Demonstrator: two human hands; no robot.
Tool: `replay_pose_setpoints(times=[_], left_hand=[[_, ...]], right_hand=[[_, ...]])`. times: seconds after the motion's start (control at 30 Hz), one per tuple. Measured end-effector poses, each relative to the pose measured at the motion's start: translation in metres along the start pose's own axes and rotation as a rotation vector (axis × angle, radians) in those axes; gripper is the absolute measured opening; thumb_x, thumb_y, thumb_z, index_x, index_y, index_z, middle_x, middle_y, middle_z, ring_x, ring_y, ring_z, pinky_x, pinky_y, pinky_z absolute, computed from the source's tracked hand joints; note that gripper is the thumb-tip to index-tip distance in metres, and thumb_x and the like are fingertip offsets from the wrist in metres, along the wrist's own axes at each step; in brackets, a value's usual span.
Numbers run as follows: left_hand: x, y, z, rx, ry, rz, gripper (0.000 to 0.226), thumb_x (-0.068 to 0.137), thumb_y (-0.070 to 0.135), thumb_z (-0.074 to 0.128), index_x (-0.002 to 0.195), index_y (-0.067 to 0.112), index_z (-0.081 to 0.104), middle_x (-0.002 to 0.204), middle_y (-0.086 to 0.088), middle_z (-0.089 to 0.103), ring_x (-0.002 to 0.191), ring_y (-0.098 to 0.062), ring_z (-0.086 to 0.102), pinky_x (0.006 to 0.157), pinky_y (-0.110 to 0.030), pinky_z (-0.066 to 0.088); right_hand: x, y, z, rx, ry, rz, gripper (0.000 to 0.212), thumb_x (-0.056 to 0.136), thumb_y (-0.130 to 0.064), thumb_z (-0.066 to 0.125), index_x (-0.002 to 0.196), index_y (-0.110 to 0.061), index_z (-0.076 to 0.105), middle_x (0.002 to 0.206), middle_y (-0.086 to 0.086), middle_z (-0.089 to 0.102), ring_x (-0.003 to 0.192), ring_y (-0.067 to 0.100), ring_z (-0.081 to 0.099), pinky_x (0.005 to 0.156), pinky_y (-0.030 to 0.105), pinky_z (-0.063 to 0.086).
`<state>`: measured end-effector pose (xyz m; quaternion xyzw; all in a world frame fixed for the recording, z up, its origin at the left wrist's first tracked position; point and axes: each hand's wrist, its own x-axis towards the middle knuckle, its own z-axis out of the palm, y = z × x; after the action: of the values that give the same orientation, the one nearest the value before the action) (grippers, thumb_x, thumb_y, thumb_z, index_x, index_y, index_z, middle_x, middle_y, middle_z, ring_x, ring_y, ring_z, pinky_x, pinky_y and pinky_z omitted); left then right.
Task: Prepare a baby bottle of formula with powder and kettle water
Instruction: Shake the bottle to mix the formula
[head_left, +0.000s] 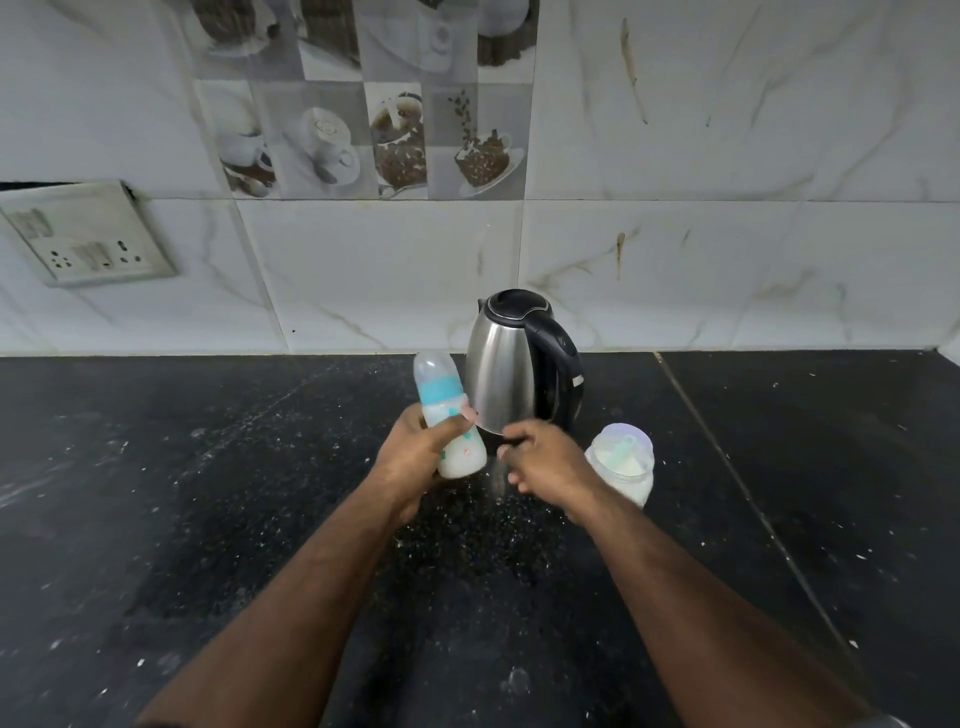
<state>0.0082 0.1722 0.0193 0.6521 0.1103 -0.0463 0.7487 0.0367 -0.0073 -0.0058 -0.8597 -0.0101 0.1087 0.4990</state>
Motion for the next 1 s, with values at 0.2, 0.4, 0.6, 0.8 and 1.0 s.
replay_pose_setpoints(times=[0.2,0.4,0.6,0.8,1.0], left_hand=[[0.009,0.030,-0.002,0.153,0.302,0.419,0.050,0.075,0.053,0.080,0.114,0.028,0.060,0.101,0.009,0.074,0.092,-0.007,0.073,0.072,-0.022,0.061],[0.012,-0.002,0.004,0.354,0.211,0.344,0.061,0.070,0.052,0.082,0.119,0.030,0.054,0.104,0.012,0.070,0.089,-0.003,0.070,0.075,-0.026,0.061],[0.018,-0.004,0.001,0.423,0.227,0.310,0.052,0.079,0.042,0.086,0.118,0.026,0.056,0.107,0.007,0.071,0.092,-0.006,0.070,0.076,-0.028,0.059],[0.014,-0.006,0.001,0.488,0.147,0.295,0.060,0.078,0.040,0.087,0.127,0.020,0.060,0.109,0.006,0.073,0.097,-0.011,0.072,0.083,-0.035,0.061],[0.016,0.010,-0.003,0.330,0.205,0.368,0.051,0.077,0.045,0.086,0.118,0.028,0.062,0.104,0.010,0.075,0.090,-0.002,0.072,0.079,-0.025,0.061]], right_hand=[[-0.013,0.021,0.030,-0.104,-0.153,-0.005,0.031,0.087,-0.039,0.074,0.115,-0.029,0.067,0.084,-0.009,0.073,0.065,0.001,0.069,0.062,0.020,0.049],[-0.015,0.018,0.028,-0.213,-0.139,-0.045,0.032,0.087,-0.038,0.076,0.116,-0.025,0.069,0.086,-0.013,0.068,0.075,0.002,0.065,0.065,0.020,0.046],[-0.017,0.020,0.030,-0.190,-0.158,-0.030,0.025,0.087,-0.037,0.075,0.110,-0.028,0.069,0.086,-0.010,0.070,0.072,0.005,0.067,0.068,0.024,0.051],[-0.018,0.021,0.023,-0.181,-0.130,-0.038,0.020,0.088,-0.037,0.075,0.106,-0.032,0.068,0.083,-0.010,0.070,0.073,0.005,0.068,0.067,0.022,0.049],[-0.014,0.006,0.005,0.015,-0.006,-0.035,0.021,0.087,-0.022,0.075,0.106,-0.029,0.071,0.076,-0.011,0.074,0.065,0.000,0.069,0.063,0.020,0.050]])
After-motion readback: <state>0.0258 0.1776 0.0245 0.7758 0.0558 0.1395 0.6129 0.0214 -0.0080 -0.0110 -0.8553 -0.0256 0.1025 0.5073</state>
